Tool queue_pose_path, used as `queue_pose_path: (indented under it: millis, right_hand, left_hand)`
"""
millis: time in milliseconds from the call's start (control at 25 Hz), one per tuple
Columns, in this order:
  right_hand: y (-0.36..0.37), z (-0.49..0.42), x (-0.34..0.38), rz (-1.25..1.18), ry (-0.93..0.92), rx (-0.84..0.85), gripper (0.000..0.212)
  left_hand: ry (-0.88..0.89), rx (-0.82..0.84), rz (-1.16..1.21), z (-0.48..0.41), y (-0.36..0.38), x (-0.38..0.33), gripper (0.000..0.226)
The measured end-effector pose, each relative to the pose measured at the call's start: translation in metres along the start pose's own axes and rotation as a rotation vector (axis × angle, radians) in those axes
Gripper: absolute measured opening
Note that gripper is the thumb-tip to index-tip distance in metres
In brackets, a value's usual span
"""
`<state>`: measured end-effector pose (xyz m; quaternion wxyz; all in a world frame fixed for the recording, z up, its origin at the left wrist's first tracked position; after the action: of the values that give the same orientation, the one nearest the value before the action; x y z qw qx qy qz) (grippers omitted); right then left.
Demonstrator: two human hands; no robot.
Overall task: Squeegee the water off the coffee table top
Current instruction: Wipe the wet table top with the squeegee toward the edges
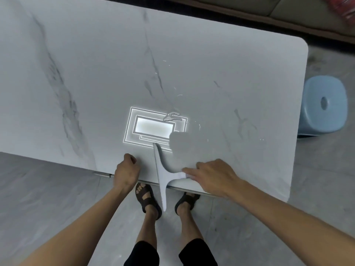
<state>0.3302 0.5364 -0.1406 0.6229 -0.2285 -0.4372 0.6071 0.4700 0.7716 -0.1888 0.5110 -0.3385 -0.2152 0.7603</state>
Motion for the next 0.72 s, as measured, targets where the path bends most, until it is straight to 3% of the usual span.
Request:
queue_pose_path:
  millis: [120,200,320,480,600,720]
  right_hand:
    - [0.007,-0.059,0.05,-0.003,-0.078,0.016,0.037]
    - [0.009,-0.067,0.044,0.031,-0.064,-0.02,0.038]
    - [0.006,-0.034,-0.007,0.038,0.0,-0.096,0.039]
    - [-0.009,0.04,-0.102,0.084,0.231,-0.118,0.035]
    - [-0.022,0.077,-0.132,0.163,0.333,-0.081,0.042]
    - [-0.052,0.071,-0.121,0.131,0.346,-0.168,0.051]
  left_hand:
    - [-0.045,-0.008,0.012,-0.005,-0.009,0.021,0.014]
    - [-0.04,0.047,-0.002,-0.007,-0.004,0.024,0.013]
    - [-0.049,0.165,-0.038,-0.005,0.007,0.019,0.017]
    - [-0.025,0.267,-0.082,-0.003,0.018,-0.001,0.02]
    - [0.043,0.252,-0.102,-0.005,0.012,-0.021,0.015]
    - [0.091,0.177,-0.073,-0.013,-0.004,-0.042,0.013]
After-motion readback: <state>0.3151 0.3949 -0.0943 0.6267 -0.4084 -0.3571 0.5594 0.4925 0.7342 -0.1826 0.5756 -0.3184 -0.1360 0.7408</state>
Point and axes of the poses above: each hand's wrist, its own z-axis away from the middle knuckle, its own y-axis out of the palm, x = y × z, the point moved 4 cm from there along -z, towards the middle knuckle, and after that the axes turned 2 degrees about z, right-handed, at the moved point
